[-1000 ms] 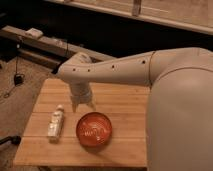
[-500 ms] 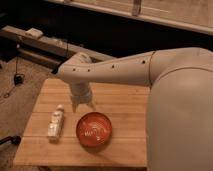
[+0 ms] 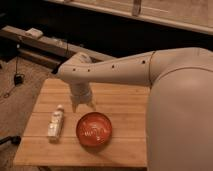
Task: Place the bottle in the ceramic bowl
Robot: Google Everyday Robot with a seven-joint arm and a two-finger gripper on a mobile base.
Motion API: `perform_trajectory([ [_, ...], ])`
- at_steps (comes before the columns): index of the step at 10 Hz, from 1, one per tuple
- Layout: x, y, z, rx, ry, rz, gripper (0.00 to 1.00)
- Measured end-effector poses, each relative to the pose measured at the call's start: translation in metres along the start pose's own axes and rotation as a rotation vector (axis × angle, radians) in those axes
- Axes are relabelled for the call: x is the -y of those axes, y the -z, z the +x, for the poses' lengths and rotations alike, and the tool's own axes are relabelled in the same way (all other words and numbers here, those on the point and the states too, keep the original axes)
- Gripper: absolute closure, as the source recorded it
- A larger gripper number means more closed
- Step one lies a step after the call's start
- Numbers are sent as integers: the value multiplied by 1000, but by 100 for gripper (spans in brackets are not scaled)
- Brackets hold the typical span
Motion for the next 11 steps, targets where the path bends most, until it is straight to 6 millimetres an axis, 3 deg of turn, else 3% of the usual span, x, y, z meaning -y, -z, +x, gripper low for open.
perform_trajectory([
  [9, 0, 0, 0, 0, 0, 0, 35],
  [11, -10, -1, -6, 15, 38, -19, 35],
])
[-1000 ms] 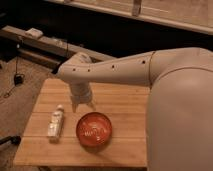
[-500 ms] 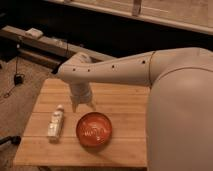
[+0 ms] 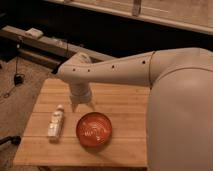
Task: Place the bottle in the ceramic bowl
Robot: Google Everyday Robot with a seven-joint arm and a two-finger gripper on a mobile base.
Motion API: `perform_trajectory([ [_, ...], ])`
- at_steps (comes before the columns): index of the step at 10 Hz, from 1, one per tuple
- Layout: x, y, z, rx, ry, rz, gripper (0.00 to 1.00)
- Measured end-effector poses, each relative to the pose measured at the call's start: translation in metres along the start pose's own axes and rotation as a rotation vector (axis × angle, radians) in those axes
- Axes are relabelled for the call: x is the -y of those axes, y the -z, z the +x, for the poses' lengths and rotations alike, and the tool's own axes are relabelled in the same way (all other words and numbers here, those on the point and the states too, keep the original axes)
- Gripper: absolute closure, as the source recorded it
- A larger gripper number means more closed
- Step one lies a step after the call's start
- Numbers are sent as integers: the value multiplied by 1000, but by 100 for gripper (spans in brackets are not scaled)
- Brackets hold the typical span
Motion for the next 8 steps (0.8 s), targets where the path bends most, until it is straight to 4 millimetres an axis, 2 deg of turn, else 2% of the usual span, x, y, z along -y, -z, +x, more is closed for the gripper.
perform_trajectory([
  [2, -26, -2, -15, 12, 49, -16, 35],
  [6, -98, -5, -57, 40, 176, -41, 35],
  [8, -126, -13, -74, 41, 228, -48, 35],
])
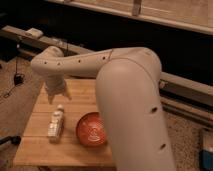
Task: Place the bottle in the ceramic bowl
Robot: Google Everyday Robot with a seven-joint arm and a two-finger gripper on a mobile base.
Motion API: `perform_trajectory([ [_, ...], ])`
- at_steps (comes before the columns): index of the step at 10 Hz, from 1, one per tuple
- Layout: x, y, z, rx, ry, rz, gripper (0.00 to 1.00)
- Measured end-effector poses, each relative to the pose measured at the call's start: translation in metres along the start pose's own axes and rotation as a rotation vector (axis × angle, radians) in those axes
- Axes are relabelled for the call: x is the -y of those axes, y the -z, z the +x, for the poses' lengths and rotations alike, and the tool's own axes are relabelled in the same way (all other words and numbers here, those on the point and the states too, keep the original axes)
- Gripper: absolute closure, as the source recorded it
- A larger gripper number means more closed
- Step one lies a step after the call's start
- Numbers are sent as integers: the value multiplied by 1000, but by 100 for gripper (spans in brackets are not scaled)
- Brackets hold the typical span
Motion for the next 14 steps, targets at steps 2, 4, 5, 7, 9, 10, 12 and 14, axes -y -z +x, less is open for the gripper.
perform_trajectory([
  [2, -26, -19, -8, -22, 51, -7, 35],
  [4, -44, -41, -2, -47, 66, -4, 35],
  [5, -52, -52, 0, -62, 70, -2, 35],
  [7, -55, -75, 4, -93, 59, 6, 35],
  [9, -56, -92, 11, -131, 36, 8, 35],
  [10, -58, -96, 12, -141, 30, 6, 35],
  [12, -58, -109, 15, -169, 2, 4, 35],
  [14, -53, -120, 17, -192, -23, 3, 35],
])
